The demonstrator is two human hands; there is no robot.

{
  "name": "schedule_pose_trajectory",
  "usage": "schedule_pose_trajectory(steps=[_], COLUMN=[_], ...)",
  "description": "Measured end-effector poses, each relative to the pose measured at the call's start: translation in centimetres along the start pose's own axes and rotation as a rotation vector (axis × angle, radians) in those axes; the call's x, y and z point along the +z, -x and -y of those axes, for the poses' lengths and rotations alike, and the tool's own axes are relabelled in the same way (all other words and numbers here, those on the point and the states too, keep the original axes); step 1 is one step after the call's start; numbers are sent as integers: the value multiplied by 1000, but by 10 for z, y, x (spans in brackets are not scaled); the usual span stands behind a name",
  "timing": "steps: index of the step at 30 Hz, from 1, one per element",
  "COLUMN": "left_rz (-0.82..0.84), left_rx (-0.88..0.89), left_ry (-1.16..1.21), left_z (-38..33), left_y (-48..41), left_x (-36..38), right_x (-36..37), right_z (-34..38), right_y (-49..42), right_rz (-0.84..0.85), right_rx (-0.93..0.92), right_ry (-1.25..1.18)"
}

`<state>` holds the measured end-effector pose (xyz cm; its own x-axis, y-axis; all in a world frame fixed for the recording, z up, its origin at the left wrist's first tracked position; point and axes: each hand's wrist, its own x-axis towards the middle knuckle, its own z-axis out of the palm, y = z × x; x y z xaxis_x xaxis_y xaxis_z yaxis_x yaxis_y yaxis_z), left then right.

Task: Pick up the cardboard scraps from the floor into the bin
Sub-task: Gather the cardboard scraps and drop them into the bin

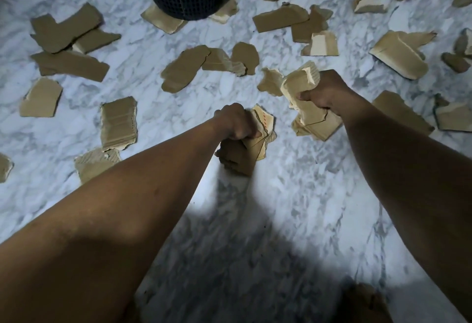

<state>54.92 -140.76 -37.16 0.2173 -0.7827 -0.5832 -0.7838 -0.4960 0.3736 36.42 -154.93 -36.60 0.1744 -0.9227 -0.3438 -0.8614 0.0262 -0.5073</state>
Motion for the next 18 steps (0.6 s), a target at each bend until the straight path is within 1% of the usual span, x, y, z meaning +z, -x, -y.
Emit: schedule_pose_trajectory(steps=[2, 7, 12, 18], left_rz=[17, 25, 33, -72], left_rx=[-11, -20, -33, 0], left_ry=[50, 75, 76, -49], left_z=[3, 1, -2, 3], left_y=[0, 0, 2, 6], left_x=[-1, -1, 0, 5], right_x=[4, 10, 13, 20], right_z=[2, 1, 0, -6], right_y=[-8, -13, 0, 25], right_rz=[25, -13, -5, 66], right_rx=[-4, 0, -49, -59], right_ry=[52, 209, 183, 105])
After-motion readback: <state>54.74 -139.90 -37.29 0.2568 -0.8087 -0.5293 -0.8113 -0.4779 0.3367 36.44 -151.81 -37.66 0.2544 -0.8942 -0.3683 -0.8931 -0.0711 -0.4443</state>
